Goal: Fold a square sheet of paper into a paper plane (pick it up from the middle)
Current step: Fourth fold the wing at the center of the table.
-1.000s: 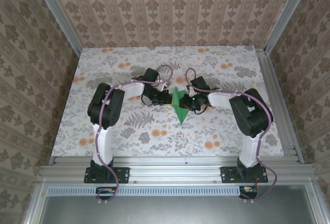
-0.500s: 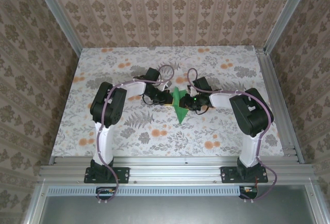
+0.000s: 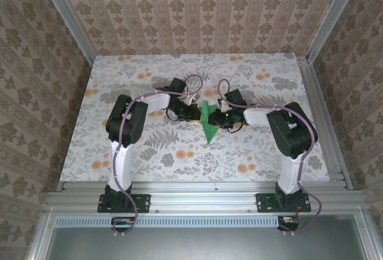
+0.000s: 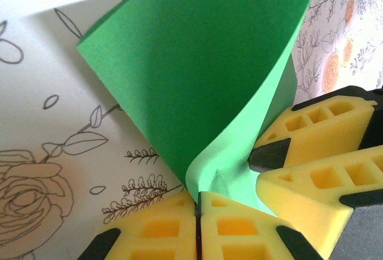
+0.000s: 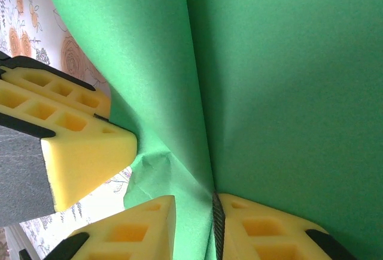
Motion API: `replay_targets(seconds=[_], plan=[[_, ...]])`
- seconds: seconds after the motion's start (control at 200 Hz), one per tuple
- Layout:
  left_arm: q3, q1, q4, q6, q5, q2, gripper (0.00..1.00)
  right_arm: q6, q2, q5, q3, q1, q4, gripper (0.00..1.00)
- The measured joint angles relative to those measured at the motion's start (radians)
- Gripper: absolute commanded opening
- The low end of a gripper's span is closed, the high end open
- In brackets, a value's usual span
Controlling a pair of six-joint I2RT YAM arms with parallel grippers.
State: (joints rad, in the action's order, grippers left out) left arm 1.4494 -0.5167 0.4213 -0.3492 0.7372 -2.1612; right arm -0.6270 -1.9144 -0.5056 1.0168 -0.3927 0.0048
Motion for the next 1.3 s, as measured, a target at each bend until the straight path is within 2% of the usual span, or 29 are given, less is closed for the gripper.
replay_targets(seconds=[0.21,0.4,0.61,0.75,1.06,1.3], plan=[[0.018,0.0,0.006,0.006,0.0,0.0,0.16,0.004,0.0,0.002,-0.005,0.002,-0.009,0.15],[0.02,-0.001,0.014,0.007,-0.001,0.0,0.23,0.012,-0.002,0.008,-0.005,0.002,-0.023,0.12],[0.027,-0.001,0.048,0.024,-0.026,0.015,0.43,0.011,-0.004,0.008,-0.004,0.003,-0.023,0.09],[0.02,-0.001,0.065,0.029,-0.051,0.063,0.5,0.011,-0.006,0.008,-0.003,0.003,-0.023,0.09],[-0.113,-0.028,0.025,-0.026,-0.137,0.247,0.51,0.003,-0.006,0.008,-0.003,0.003,-0.022,0.09],[-0.251,-0.155,-0.063,-0.139,-0.23,0.328,0.51,-0.008,-0.012,0.0,-0.003,0.003,-0.003,0.09]])
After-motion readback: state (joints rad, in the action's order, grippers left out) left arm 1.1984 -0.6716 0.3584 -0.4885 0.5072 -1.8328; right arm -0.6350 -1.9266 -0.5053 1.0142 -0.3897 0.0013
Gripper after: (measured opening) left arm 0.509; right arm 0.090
